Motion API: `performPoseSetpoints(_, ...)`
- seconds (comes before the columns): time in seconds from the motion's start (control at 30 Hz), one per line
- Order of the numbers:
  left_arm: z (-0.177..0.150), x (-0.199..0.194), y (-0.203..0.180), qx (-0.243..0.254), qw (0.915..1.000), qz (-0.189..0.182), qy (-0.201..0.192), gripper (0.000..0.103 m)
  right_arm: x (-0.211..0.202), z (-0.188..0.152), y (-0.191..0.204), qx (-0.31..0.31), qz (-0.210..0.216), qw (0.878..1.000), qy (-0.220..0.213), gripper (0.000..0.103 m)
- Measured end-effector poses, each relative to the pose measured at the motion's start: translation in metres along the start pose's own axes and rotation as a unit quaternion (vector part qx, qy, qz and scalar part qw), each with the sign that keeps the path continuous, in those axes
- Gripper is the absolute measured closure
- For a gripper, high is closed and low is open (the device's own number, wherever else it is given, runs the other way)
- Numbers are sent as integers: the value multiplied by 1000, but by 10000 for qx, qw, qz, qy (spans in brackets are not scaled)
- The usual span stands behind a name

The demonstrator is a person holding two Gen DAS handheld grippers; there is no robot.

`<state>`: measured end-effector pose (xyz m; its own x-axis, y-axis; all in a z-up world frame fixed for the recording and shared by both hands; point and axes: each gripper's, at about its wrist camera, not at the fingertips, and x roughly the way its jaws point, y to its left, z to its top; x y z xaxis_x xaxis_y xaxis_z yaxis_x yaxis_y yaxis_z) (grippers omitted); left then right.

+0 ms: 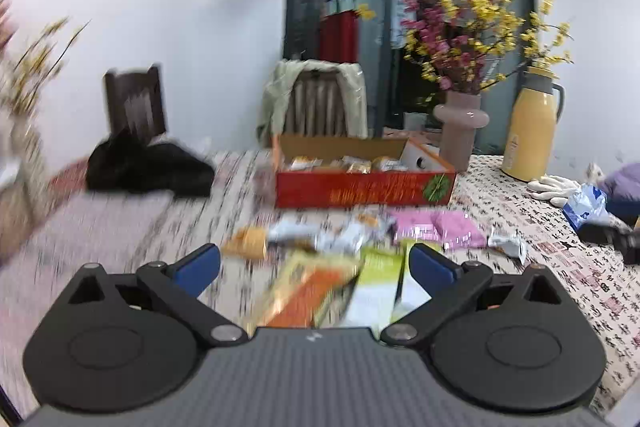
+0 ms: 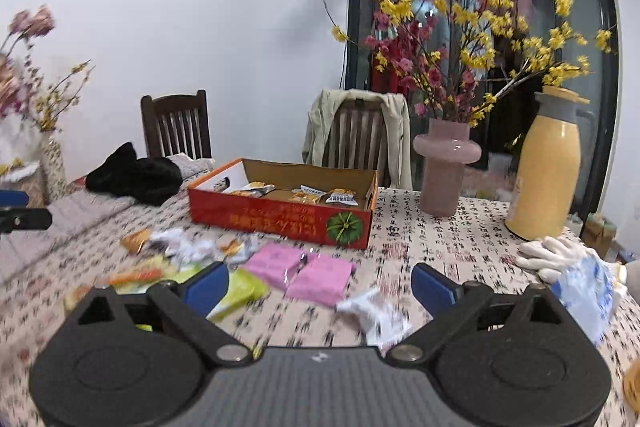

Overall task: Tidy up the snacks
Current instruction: 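Return both tools to the snack pile near the red chip bag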

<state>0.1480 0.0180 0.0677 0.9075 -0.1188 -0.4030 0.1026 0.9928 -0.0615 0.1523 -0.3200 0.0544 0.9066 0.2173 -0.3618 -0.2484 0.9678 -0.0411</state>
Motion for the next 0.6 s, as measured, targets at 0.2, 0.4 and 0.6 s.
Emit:
performPoseSetpoints(0.2,-44,-10,-14,-25,9991,-34,429,0,-29,-53,15,121,413,9988,229,4)
performPoseSetpoints(0.4,-63,1,-23,87,9962,-309,805,0,-36,-82,13,421,673,9947,653,6)
performPoseSetpoints(0.6,-63,11,-28,42,9952,-446,868,0,-22,-80,8,596,605,9940,693,9)
